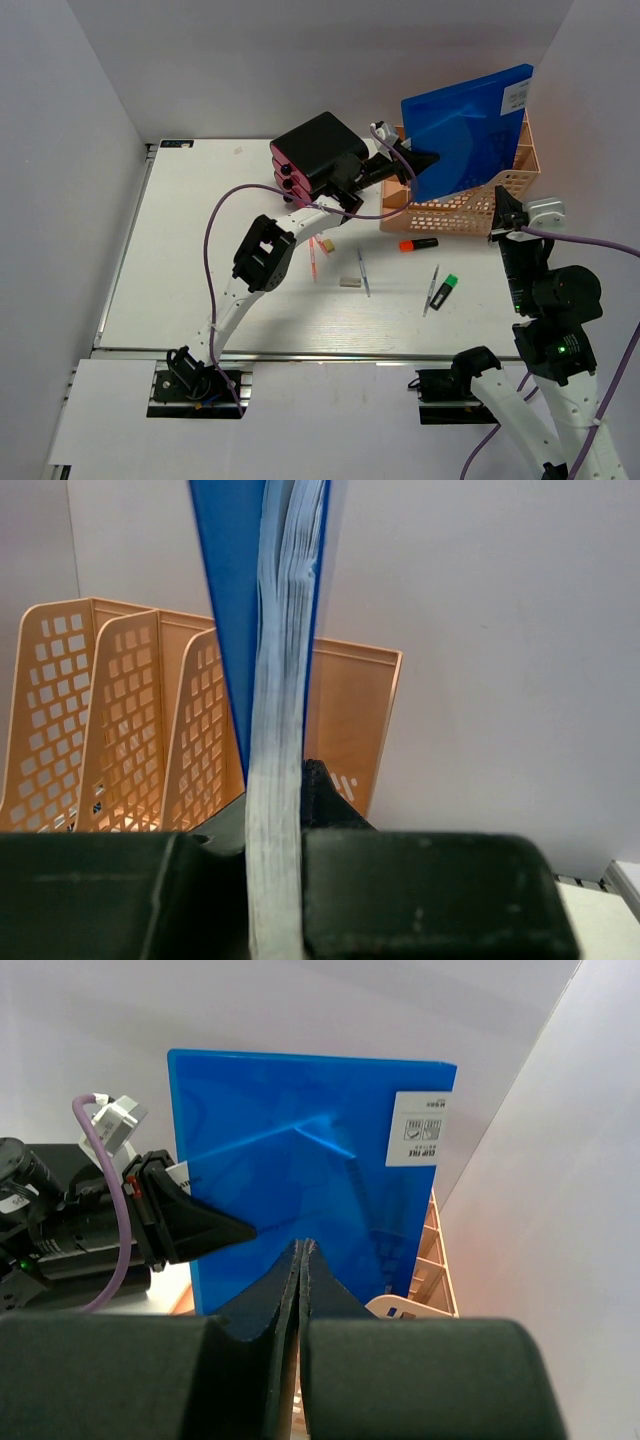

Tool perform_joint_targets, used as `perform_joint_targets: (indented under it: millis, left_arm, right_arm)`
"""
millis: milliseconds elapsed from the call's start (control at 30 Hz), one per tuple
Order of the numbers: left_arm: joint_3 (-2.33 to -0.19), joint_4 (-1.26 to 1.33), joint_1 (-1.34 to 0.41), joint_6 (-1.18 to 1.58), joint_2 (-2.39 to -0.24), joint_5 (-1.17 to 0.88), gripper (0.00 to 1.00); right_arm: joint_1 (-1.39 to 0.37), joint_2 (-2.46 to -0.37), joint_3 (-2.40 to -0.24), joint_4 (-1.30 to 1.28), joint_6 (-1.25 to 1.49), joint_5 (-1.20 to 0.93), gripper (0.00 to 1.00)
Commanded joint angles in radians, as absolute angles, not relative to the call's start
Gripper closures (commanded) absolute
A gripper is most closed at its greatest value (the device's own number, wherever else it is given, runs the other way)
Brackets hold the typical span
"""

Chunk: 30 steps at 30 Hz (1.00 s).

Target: Organize the desk

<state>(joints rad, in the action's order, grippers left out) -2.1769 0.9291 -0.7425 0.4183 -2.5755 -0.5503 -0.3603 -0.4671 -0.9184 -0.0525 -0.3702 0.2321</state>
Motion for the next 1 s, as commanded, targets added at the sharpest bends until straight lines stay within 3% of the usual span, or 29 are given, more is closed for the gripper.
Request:
perform_joint_targets:
  millis: [0, 467, 967]
  left_arm:
    - [-2.258, 1.058, -0.747, 0.442, -2.533, -0.480, 1.00]
    - [-2.238, 1.008, -0.747, 0.445, -2.552, -0.563, 1.00]
    - [-2.253, 0.991, -0.747, 0.430, -2.617, -0.515, 1.00]
  right_arm:
    - [-0.362, -0.451, -0.911, -0.032, -0.364, 0.232, 1.00]
    - [-0.360, -0.442, -0.894, -0.029, -0.362, 0.230, 1.00]
    - [-0.360, -0.436, -0.884, -0.032, -0.357, 0.229, 1.00]
